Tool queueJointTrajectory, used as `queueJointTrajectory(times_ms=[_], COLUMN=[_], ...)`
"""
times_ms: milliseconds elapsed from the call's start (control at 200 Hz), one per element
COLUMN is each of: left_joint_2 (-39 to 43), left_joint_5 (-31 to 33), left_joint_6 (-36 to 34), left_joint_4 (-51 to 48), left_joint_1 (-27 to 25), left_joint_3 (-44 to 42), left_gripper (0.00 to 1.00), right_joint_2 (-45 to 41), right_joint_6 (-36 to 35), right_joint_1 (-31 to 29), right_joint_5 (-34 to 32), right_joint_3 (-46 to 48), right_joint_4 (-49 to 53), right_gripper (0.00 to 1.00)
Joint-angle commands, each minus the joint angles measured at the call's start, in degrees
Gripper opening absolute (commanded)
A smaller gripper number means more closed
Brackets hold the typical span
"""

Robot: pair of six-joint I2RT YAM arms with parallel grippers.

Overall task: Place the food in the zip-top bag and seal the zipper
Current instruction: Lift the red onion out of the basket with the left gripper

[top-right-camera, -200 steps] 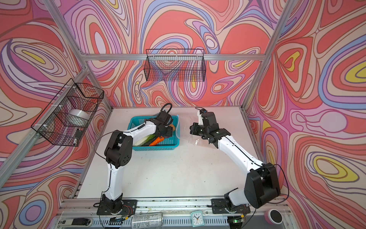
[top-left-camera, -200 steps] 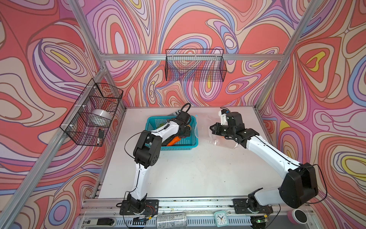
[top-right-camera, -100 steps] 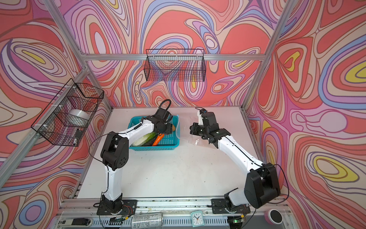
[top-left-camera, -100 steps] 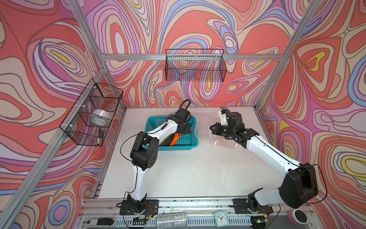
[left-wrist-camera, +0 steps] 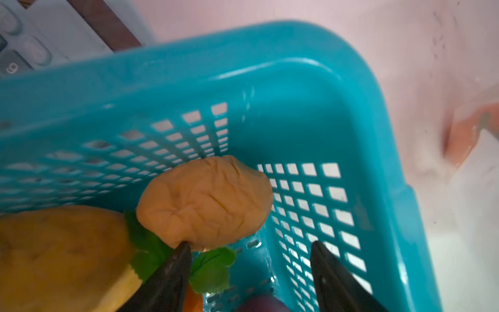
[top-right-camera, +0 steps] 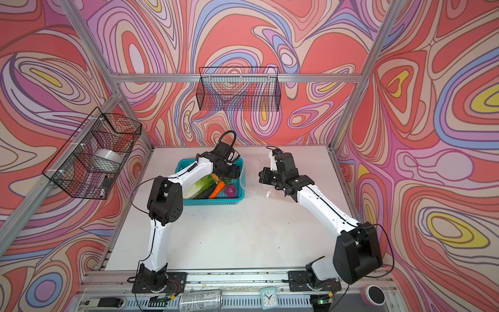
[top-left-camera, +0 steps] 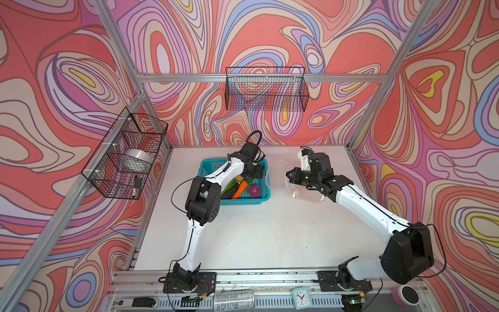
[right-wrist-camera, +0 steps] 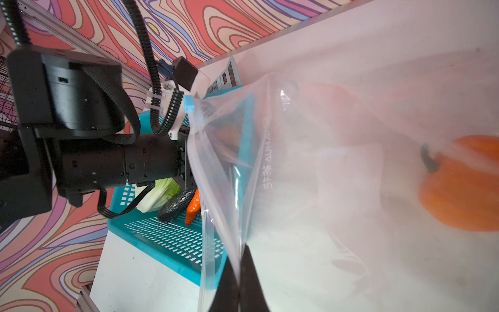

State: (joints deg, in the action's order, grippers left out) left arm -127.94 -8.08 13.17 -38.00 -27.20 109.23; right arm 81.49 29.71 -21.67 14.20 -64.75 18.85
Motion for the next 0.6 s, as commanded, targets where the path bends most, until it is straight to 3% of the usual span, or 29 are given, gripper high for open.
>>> queueJointTrajectory(times_ms=[0, 275, 596], left_joint_2=[-0.27, 7.22, 15.44], left_joint_5=[1.91, -0.23, -1.9], left_joint_6=[-6.65, -5.16, 2.6], left_joint_4=[-6.91, -7.09, -6.37], left_joint_1=[-0.09, -0.05, -0.05], left_joint_3=[0.68, -3.95, -13.05], left_gripper=[0.73, 0.78, 0.85], right_joint_2=[-0.1, -0.36, -0.73], right_joint_6=[0.33, 0.59, 1.66], right_joint_1=[0.21, 0.24, 0.17], right_joint_5=[0.11, -0.34, 0.12], right_joint_3=[-1.87, -1.96, -0.37], right_joint_4=[-0.07, 0.4, -1.27], right_gripper=[0.0, 0.0, 0.0])
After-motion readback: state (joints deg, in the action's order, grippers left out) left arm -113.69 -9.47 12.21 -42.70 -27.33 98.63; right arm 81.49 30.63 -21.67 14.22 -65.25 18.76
